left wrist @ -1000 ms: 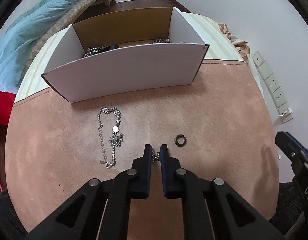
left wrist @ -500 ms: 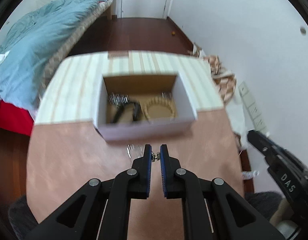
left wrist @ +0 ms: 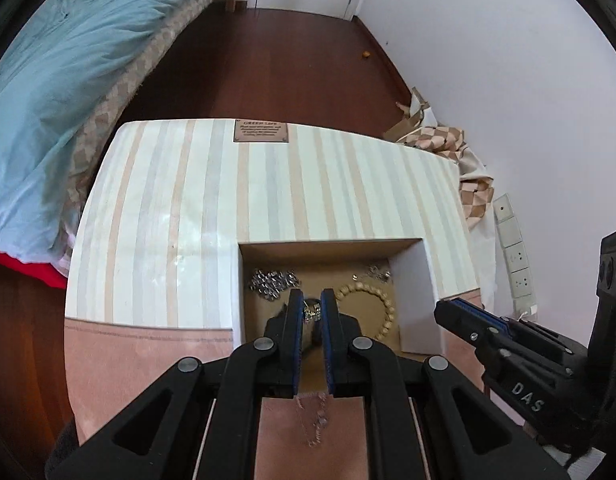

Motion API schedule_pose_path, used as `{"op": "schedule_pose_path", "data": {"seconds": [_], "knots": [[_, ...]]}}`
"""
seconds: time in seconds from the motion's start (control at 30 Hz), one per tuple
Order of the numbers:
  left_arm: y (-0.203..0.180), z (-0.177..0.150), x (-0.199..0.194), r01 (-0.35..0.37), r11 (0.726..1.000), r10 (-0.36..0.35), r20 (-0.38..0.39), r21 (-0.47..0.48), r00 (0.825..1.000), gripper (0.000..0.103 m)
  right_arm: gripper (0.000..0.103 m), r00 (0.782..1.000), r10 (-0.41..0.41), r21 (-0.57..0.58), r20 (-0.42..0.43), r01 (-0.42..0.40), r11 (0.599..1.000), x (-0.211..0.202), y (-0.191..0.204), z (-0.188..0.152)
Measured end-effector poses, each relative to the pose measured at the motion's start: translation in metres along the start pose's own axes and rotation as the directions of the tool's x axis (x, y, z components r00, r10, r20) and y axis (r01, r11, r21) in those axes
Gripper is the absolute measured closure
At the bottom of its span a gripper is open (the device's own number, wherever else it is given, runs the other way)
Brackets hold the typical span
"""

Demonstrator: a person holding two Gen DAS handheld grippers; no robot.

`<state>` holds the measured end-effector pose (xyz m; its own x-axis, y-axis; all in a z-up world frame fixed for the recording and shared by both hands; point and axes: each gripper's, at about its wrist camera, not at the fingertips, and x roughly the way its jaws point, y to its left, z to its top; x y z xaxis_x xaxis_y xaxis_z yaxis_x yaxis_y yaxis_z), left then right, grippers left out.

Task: Organize jewelry
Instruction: 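Lower ring and earring into the white box and open both grippers, then lift both grippers away from the box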

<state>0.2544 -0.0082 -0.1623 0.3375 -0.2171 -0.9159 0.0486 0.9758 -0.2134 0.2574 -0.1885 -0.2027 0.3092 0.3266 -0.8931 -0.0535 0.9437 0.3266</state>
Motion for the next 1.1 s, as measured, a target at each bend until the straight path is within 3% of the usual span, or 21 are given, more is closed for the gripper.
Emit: {"op": "schedule_pose_path", "data": {"seconds": [0.13,0.2,0.27,0.33,0.5,0.63,0.73,0.77,0.9,1.1], "knots": [[0.005,0.01,0.01,-0.029,0.999,0.029,-0.036,-0.012,0.999,0.093,0.089,0.998,-0.007,0.011,-0.056,0.008,1.0,0.014,-0.005,0.005],[0.007,0.013,0.011,-0.056,0.998,0.056,-0.036,-0.012,0.998,0.091,0.082,0.997,-0.015,0.011,-0.074,0.016,1.0,0.018,-0.005,0.005],[0.008,0.014,0.01,-0.09,0.996,0.09,-0.025,0.0,0.996,0.077,0.066,0.997,-0.018,0.015,-0.07,0.019,1.0,0.016,-0.006,0.005],[0.011,0.012,0.005,-0.113,0.994,0.113,-0.007,-0.007,0.994,0.039,0.064,0.998,-0.022,0.013,-0.067,0.022,1.0,0.013,-0.007,0.004],[0.02,0.003,-0.003,-0.147,0.989,0.147,0.011,-0.026,0.989,0.033,0.061,0.996,-0.074,-0.014,-0.041,0.073,0.997,0.002,-0.004,-0.001],[0.023,-0.011,-0.009,-0.202,0.979,0.203,0.029,-0.026,0.979,0.009,0.029,0.986,-0.165,-0.064,-0.001,0.164,0.984,-0.007,0.003,-0.011],[0.023,-0.023,-0.015,-0.247,0.969,0.248,0.053,-0.023,0.967,0.005,0.008,0.968,-0.249,-0.1,0.028,0.251,0.963,-0.013,0.009,-0.02],[0.023,-0.028,-0.017,-0.261,0.965,0.262,0.061,-0.023,0.963,0.003,0.006,0.964,-0.263,-0.104,0.033,0.265,0.959,-0.014,0.009,-0.022],[0.018,-0.044,-0.024,-0.317,0.948,0.316,0.097,0.001,0.944,0.0,0.005,0.948,-0.314,-0.108,0.05,0.318,0.942,-0.02,0.011,-0.036],[0.013,-0.059,-0.042,-0.307,0.952,0.306,0.115,-0.005,0.945,0.0,0.001,0.937,-0.335,-0.105,0.104,0.345,0.933,-0.047,0.017,-0.052]]}}
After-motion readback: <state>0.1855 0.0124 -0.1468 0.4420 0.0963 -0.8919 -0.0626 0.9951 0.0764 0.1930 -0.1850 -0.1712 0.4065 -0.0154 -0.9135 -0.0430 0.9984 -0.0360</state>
